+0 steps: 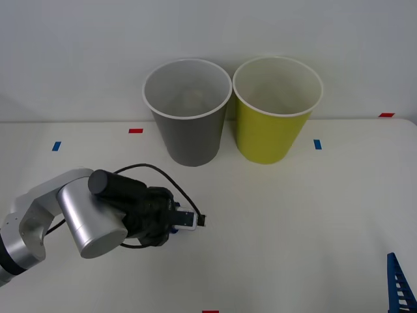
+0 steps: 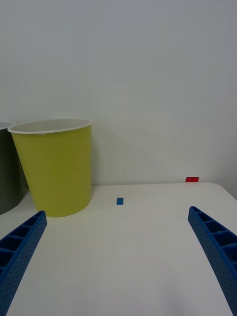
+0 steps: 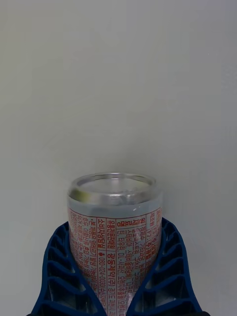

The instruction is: Put cans in the gray bin and PET bottles in the light green bin.

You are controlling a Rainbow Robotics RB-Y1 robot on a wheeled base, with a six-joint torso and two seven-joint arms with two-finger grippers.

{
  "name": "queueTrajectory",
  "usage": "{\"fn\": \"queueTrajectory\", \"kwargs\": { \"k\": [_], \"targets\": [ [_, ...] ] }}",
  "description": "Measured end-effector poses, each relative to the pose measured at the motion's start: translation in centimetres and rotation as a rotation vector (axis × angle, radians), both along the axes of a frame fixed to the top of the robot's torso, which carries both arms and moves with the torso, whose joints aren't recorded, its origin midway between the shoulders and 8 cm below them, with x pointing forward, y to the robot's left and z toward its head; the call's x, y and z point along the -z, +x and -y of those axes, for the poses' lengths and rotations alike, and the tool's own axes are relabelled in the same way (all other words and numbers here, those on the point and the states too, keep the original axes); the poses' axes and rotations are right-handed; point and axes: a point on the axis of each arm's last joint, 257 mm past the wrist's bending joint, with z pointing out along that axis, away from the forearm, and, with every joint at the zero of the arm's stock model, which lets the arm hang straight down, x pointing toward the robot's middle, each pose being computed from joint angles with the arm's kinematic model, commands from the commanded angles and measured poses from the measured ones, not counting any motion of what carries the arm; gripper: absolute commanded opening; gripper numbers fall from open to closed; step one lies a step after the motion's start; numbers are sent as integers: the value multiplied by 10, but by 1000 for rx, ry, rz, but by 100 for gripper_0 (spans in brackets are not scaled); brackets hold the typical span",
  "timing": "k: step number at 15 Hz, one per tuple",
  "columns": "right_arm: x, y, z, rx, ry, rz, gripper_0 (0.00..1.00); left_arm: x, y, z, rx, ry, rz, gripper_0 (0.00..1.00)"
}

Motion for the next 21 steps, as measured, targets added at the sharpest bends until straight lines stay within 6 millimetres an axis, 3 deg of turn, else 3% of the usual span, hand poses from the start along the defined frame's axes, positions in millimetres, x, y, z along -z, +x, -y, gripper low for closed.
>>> {"fn": "queueTrajectory", "kwargs": {
  "k": [2, 8, 14, 21],
  "targets": [
    [0, 0, 0, 0, 0, 0, 100, -16, -9, -7, -46, -77, 13, 0],
    [0, 0, 0, 0, 0, 0, 100, -96, -33, -26, -172, -294, 120, 0],
    [0, 0, 0, 0, 0, 0, 100, -189, -38, -32, -270, -605, 140, 0],
    [0, 0, 0, 0, 0, 0, 100, -265, -41, -63, -336, -859, 95, 0]
  ]
}}
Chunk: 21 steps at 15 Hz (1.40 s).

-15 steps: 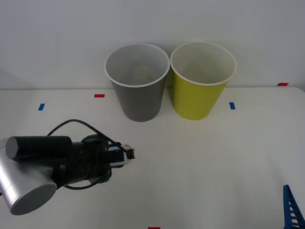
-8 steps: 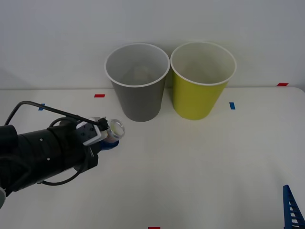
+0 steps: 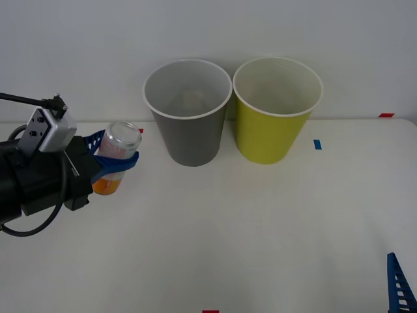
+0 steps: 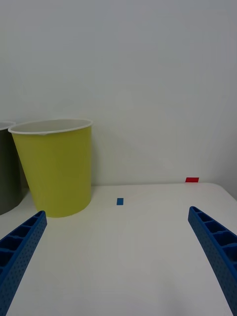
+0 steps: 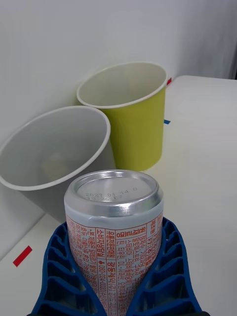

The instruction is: Put cans in the gray bin and PET bottles in the light green bin.

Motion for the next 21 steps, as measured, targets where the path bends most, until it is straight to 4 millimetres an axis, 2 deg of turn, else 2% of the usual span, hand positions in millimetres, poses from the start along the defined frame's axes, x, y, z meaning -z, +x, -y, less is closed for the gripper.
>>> {"fn": "queueTrajectory", "kwargs": {
  "k": [8, 11, 13, 16, 18, 21],
  "targets": [
    [0, 0, 0, 0, 0, 0, 100, -98, 29, -22, -115, -223, 11, 0],
    [0, 0, 0, 0, 0, 0, 100, -122, 57, -31, -157, -276, 41, 0],
    [0, 0, 0, 0, 0, 0, 100, -138, 85, -34, -180, -338, 60, 0],
    [0, 0, 0, 0, 0, 0, 100, -150, 113, -11, -167, -407, 93, 0],
    [0, 0, 0, 0, 0, 0, 100, -153, 121, 13, -152, -424, 132, 0],
    [0, 0, 0, 0, 0, 0, 100, -157, 131, 35, -152, -452, 192, 0]
  ]
}}
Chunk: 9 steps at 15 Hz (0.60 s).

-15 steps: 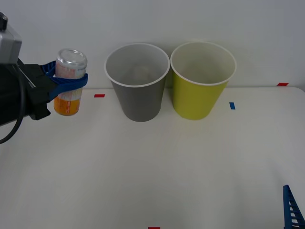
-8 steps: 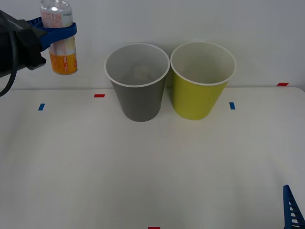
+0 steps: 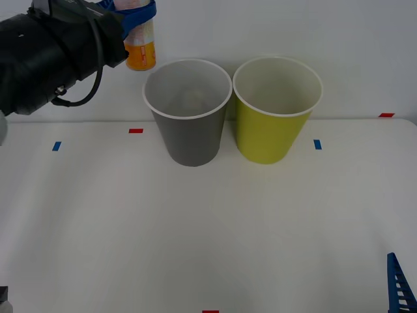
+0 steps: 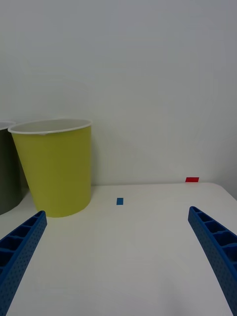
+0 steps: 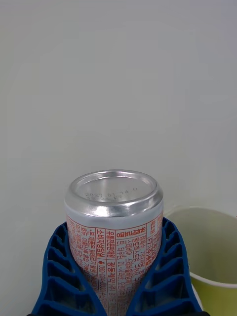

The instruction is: Put cans in the gray bin and PET bottles in the light green bin.

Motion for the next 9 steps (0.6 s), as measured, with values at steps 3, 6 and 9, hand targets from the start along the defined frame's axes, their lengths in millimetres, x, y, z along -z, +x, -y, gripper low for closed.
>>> {"fn": "queueTrajectory", "kwargs": {
  "k": [3, 6, 9],
  "targets": [
    [0, 0, 0, 0, 0, 0, 100, 12, 22, 21, 8, -42, 0, 0],
    [0, 0, 0, 0, 0, 0, 100, 23, 49, 46, 28, -61, -19, 0],
    [0, 0, 0, 0, 0, 0, 100, 28, 67, 74, 52, -74, -22, 0]
  ]
}}
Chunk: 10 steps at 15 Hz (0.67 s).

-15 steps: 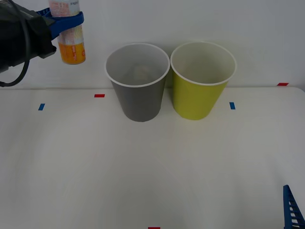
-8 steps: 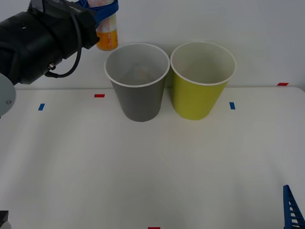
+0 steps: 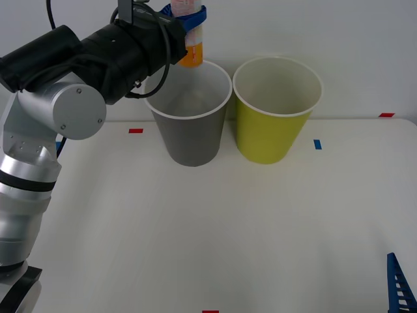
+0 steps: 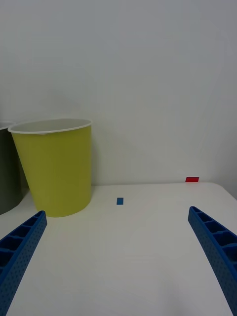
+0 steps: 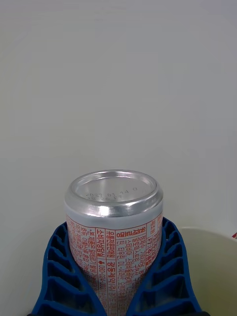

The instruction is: Put cans in the gray bin and PET bottles in the light green bin.

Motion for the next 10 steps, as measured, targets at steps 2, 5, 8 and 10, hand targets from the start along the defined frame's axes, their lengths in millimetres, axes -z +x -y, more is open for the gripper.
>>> {"fn": "queueTrajectory", "kwargs": {
  "k": [2, 5, 8, 10],
  "targets": [
    [0, 0, 0, 0, 0, 0, 100, 7, 5, 14, 11, -9, 4, 0],
    [0, 0, 0, 0, 0, 0, 100, 18, 13, 15, 3, -12, -7, 0],
    [0, 0, 0, 0, 0, 0, 100, 24, 19, 8, -16, 5, -10, 0],
    [0, 0, 0, 0, 0, 0, 100, 24, 20, 5, -22, 11, -7, 0]
  ]
}}
